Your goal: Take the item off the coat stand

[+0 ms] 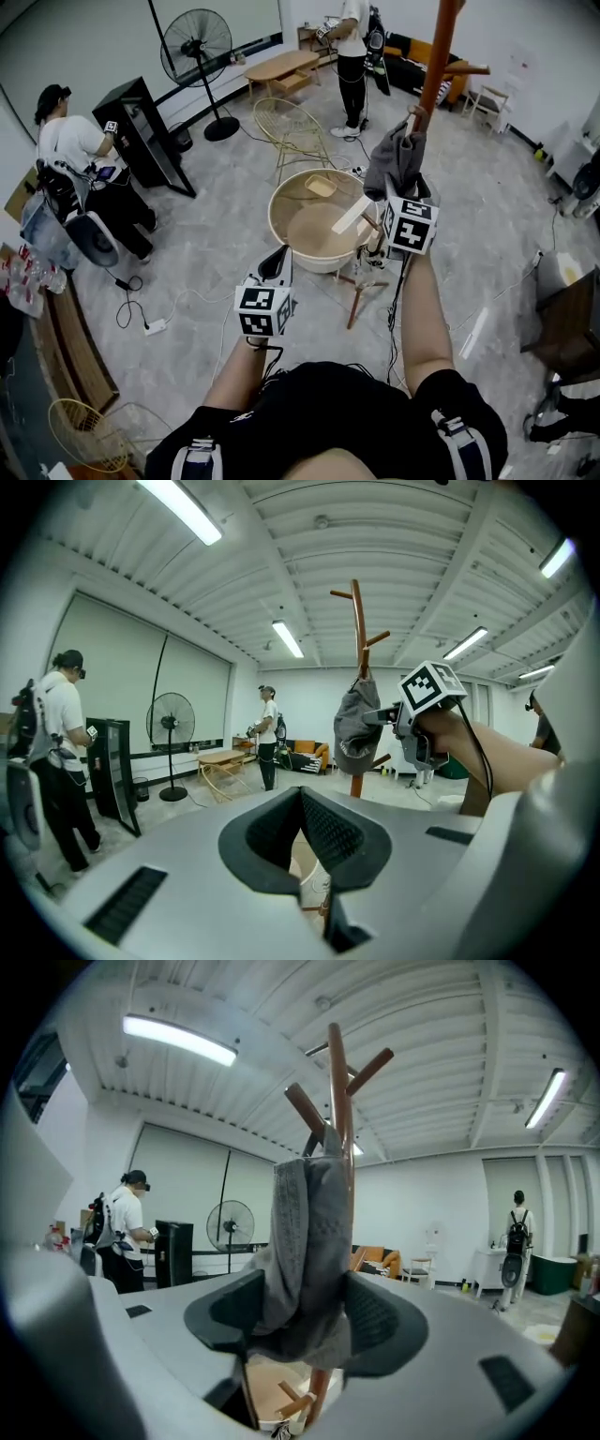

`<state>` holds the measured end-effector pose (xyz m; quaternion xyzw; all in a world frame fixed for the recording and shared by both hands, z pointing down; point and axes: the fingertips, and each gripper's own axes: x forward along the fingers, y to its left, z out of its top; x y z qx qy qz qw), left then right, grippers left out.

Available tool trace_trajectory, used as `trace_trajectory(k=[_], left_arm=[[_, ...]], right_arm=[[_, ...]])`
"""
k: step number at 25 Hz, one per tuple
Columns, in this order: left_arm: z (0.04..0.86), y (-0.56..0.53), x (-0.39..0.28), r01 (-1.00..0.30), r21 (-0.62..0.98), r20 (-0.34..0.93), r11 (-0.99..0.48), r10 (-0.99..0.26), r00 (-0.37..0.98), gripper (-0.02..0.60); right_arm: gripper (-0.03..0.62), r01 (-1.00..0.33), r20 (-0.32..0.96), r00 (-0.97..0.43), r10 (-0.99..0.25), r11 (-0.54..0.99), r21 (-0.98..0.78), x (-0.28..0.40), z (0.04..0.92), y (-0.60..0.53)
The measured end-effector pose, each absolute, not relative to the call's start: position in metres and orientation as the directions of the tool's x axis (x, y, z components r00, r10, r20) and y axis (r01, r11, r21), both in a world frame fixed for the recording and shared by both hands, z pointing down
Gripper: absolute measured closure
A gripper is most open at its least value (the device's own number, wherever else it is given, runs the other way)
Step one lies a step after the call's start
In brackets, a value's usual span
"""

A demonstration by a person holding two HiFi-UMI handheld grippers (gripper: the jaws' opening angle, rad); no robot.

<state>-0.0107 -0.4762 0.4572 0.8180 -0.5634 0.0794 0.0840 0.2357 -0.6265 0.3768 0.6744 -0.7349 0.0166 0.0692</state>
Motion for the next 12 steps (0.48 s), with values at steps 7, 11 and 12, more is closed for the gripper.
trace_trajectory(k=[7, 11, 12], left_arm=[[0.458, -0.474, -0.015, -0.939, 0.054, 0.226, -0.338, -0.912, 0.341, 0.566], [0.458, -0.473, -0.016, -0.935, 0.058, 0.225, -0.35, -0.908, 0.354, 0.566], [0.458, -0.473, -0.017, -0.933, 0.059, 0.225, -0.355, -0.906, 0.358, 0.566]], right_arm=[[0.53, -0.993, 0.103, -0.119, -0.987, 0.121, 0.007, 0.236, 0.367, -0.621], [0.537, -0.991, 0.04, -0.133, -0.99, 0.133, -0.007, 0.231, 0.352, -0.609], [0.537, -0.991, 0.021, -0.137, -0.99, 0.137, -0.013, 0.229, 0.346, -0.605]])
